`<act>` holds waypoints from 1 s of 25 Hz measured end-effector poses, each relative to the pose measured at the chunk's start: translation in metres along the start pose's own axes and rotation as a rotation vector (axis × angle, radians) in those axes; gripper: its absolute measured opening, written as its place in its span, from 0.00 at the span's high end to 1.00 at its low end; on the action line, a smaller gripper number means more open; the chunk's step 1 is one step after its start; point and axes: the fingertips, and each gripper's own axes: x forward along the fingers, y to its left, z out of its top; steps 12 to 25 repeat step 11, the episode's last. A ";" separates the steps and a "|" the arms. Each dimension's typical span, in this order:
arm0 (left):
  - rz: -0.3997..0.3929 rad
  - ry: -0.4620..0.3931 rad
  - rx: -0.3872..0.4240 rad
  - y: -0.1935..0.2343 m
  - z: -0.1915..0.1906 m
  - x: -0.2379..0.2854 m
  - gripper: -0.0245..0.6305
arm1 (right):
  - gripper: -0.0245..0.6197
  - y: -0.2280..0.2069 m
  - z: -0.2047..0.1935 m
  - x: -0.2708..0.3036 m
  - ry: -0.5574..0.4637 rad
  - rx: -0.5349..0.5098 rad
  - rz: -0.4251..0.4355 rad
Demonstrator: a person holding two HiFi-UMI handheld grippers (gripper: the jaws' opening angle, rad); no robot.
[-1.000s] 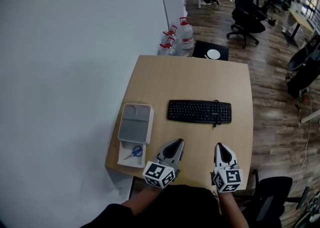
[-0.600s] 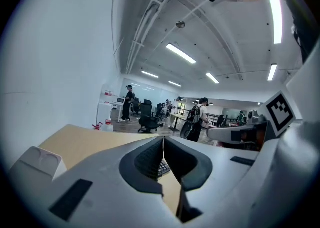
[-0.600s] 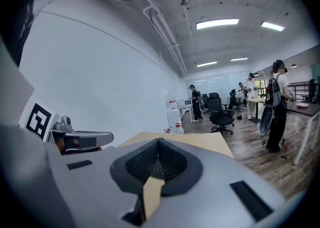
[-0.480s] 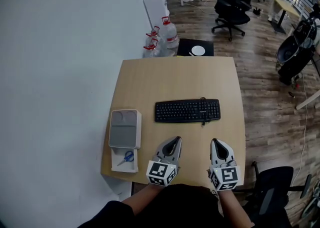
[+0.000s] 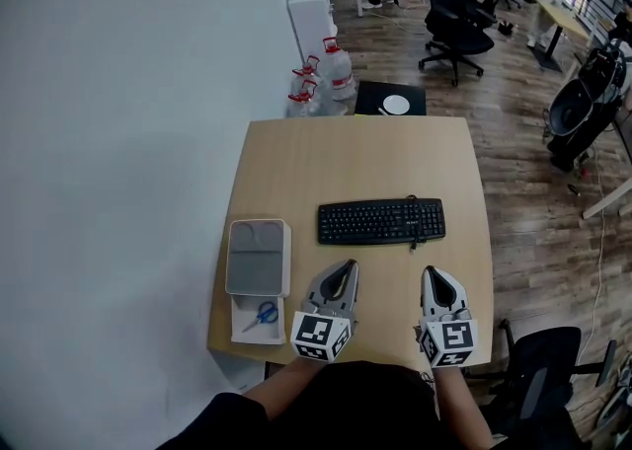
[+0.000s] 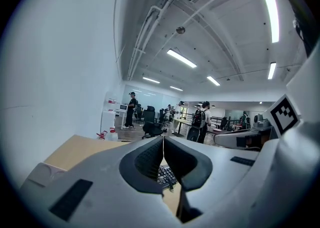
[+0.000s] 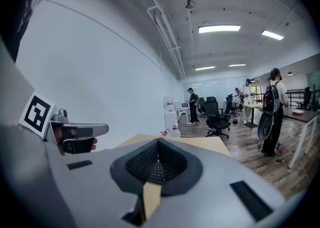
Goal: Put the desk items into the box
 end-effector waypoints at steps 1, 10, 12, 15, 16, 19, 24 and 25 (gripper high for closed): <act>-0.001 -0.002 0.000 0.002 0.001 -0.002 0.93 | 0.87 0.003 0.001 0.001 -0.002 -0.004 -0.003; -0.013 -0.007 0.003 0.017 0.004 -0.024 0.93 | 0.87 0.026 0.014 0.001 -0.021 -0.028 -0.025; -0.012 -0.008 0.002 0.020 0.005 -0.027 0.94 | 0.87 0.029 0.015 0.002 -0.018 -0.030 -0.024; -0.012 -0.008 0.002 0.020 0.005 -0.027 0.94 | 0.87 0.029 0.015 0.002 -0.018 -0.030 -0.024; -0.012 -0.008 0.002 0.020 0.005 -0.027 0.94 | 0.87 0.029 0.015 0.002 -0.018 -0.030 -0.024; -0.012 -0.008 0.002 0.020 0.005 -0.027 0.94 | 0.87 0.029 0.015 0.002 -0.018 -0.030 -0.024; -0.012 -0.008 0.002 0.020 0.005 -0.027 0.94 | 0.87 0.029 0.015 0.002 -0.018 -0.030 -0.024; -0.012 -0.008 0.002 0.020 0.005 -0.027 0.94 | 0.87 0.029 0.015 0.002 -0.018 -0.030 -0.024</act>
